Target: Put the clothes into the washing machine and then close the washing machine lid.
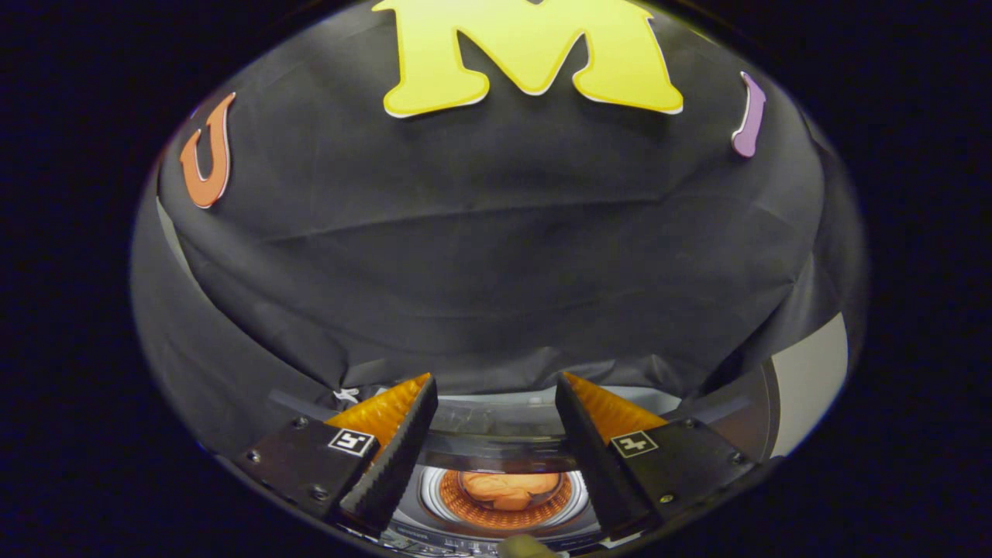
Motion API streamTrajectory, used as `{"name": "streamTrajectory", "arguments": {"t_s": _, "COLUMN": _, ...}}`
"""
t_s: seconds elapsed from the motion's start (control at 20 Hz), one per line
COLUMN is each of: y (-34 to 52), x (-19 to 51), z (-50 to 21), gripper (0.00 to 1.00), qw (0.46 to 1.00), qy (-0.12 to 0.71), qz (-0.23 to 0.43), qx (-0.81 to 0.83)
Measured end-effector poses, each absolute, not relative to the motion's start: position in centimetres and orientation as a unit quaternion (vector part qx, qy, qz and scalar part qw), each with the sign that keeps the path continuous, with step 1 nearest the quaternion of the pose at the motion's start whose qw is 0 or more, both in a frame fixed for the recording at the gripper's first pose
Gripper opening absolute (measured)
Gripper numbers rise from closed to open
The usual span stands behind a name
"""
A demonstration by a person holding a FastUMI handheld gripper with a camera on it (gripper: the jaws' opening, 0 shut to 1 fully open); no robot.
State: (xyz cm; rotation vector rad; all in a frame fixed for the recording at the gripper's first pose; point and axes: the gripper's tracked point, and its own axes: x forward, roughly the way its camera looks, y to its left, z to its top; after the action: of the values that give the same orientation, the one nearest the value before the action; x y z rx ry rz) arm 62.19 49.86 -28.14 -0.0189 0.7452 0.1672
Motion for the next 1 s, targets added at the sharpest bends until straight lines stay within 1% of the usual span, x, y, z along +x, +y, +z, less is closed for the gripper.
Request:
{"name": "streamTrajectory", "arguments": {"t_s": 0.55, "y": 49.4, "x": 58.9, "z": -28.4, "gripper": 0.96, "qw": 0.932, "qy": 0.354, "qz": 0.083, "qx": -0.011}}
{"name": "streamTrajectory", "arguments": {"t_s": 1.0, "y": 48.8, "x": 54.8, "z": -29.4, "gripper": 0.96, "qw": 0.930, "qy": 0.357, "qz": 0.090, "qx": -0.011}}
